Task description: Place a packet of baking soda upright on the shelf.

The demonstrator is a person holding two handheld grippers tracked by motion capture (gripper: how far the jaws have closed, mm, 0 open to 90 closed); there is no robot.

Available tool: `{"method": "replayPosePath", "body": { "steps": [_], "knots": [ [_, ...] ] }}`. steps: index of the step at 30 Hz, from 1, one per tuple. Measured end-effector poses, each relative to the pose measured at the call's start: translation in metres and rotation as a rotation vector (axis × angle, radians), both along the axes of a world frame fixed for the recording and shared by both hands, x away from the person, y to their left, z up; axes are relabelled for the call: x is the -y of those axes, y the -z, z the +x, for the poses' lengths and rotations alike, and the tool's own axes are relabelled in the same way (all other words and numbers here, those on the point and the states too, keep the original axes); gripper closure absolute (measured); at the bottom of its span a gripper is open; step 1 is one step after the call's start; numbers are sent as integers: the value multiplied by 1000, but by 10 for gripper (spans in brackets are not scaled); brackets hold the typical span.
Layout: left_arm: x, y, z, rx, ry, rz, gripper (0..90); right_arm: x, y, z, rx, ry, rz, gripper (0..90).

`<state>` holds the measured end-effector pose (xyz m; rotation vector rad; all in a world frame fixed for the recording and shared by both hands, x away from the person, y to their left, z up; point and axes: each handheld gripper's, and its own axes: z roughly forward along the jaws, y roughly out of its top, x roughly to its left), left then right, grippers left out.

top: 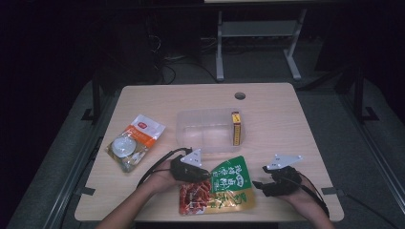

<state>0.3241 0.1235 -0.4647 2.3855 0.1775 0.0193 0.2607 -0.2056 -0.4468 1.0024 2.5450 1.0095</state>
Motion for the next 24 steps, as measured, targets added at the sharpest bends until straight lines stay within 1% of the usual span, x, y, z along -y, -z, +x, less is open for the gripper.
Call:
{"method": "replayPosePath", "body": {
  "steps": [2, 5, 6, 9, 11, 13, 18, 24],
  "knots": [
    [-1, 1, -1, -5, -24, -11, 831, 0, 0, 0, -1, 0, -1, 324],
    [-1, 0, -4, 0, -39, -20, 869, 0, 0, 0, 3, -3, -5, 324],
    [-1, 0, -4, -4, -44, -24, 876, 0, 0, 0, 4, -3, -5, 324],
    [-3, 0, -1, -45, -69, -44, 892, 1, -1, 0, 7, 0, -5, 323],
    [-5, 0, 0, -58, -83, -51, 894, 2, -1, 0, 9, 6, -1, 323],
    [-8, -1, 2, -62, -98, -56, 894, 3, -2, 1, 18, 6, 2, 323],
    [-19, -9, 6, -74, -154, -88, 896, 4, -2, 1, 19, 13, 4, 324],
    [-36, -22, 5, -74, -220, -148, 897, 3, -1, 2, 14, 8, 3, 324]
  ]
}}
